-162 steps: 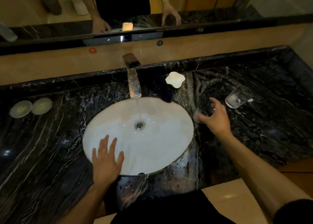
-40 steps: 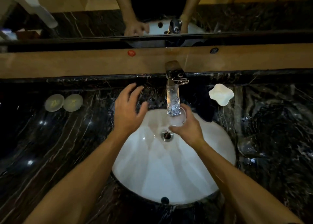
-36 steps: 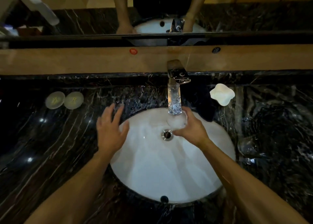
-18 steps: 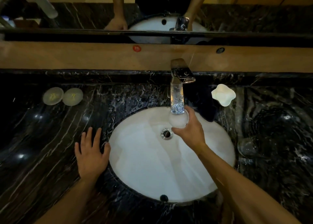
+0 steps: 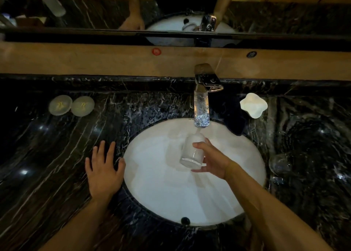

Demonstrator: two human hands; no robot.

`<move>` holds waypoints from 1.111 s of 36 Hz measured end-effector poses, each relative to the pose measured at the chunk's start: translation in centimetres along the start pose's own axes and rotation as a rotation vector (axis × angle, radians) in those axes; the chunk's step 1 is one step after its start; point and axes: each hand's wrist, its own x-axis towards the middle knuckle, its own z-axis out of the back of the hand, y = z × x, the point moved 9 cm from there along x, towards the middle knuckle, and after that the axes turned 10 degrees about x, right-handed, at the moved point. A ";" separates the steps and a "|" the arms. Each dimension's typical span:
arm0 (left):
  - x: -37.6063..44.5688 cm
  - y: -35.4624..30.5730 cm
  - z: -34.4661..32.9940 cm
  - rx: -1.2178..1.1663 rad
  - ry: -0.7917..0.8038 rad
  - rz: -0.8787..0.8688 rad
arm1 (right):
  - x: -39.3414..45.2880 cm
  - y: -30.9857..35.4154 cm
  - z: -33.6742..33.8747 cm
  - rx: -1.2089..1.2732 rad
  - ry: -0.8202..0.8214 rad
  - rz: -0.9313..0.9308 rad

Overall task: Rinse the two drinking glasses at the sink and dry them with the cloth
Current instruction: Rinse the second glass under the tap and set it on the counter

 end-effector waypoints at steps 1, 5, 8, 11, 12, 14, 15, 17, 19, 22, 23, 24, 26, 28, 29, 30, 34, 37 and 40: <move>0.0 0.0 0.0 0.004 0.000 -0.001 | 0.0 -0.5 0.1 0.047 -0.008 -0.019; 0.0 0.0 0.0 0.005 0.001 0.000 | 0.3 -2.8 0.7 0.219 -0.049 -0.126; 0.0 0.0 0.0 0.006 -0.004 0.002 | 0.6 -4.0 0.3 0.314 -0.007 -0.200; -0.1 0.0 0.0 0.003 -0.003 0.004 | 0.3 -4.2 -0.8 0.410 0.049 -0.242; -0.1 0.0 0.0 0.003 -0.001 0.004 | 0.2 -4.2 -1.1 0.441 0.057 -0.251; 0.0 0.0 0.0 0.006 0.000 0.005 | 0.0 -4.4 -1.2 0.492 0.045 -0.270; 0.0 0.0 0.0 0.008 0.000 0.006 | 0.0 -4.5 -1.0 0.502 0.020 -0.278; 0.0 -0.1 0.0 0.011 -0.002 0.006 | 0.3 -4.7 -0.4 0.494 -0.030 -0.273; 0.0 0.0 0.1 0.012 -0.007 0.004 | 0.6 -4.5 0.0 0.486 -0.065 -0.249; 0.0 0.0 0.0 0.015 -0.005 0.004 | 1.2 -3.5 0.0 0.560 -0.092 -0.209; 0.0 0.0 0.0 0.016 -0.004 0.003 | 1.3 -3.0 -0.2 0.584 -0.101 -0.192; 0.0 0.0 0.0 0.019 -0.004 0.003 | 1.5 -2.5 -0.3 0.610 -0.120 -0.169; 0.1 0.0 0.1 0.022 -0.008 0.002 | 1.7 -1.2 -0.7 0.667 -0.142 -0.117; 0.1 0.0 0.1 0.028 -0.014 -0.003 | 1.8 -0.2 -1.3 0.719 -0.159 -0.093; 0.0 0.0 0.1 0.029 -0.015 -0.004 | 1.8 0.2 -1.6 0.750 -0.170 -0.094; 0.0 0.0 0.1 0.028 -0.015 -0.005 | 1.8 0.5 -1.9 0.775 -0.179 -0.099; 0.0 0.0 0.0 0.028 -0.018 -0.007 | 2.5 1.1 -2.7 0.892 -0.201 -0.111; 0.0 0.1 -0.1 0.024 -0.016 -0.007 | 2.3 1.4 -3.2 1.025 -0.251 -0.117; 0.0 0.0 0.0 0.025 -0.015 -0.005 | 2.0 1.7 -3.1 1.112 -0.311 -0.103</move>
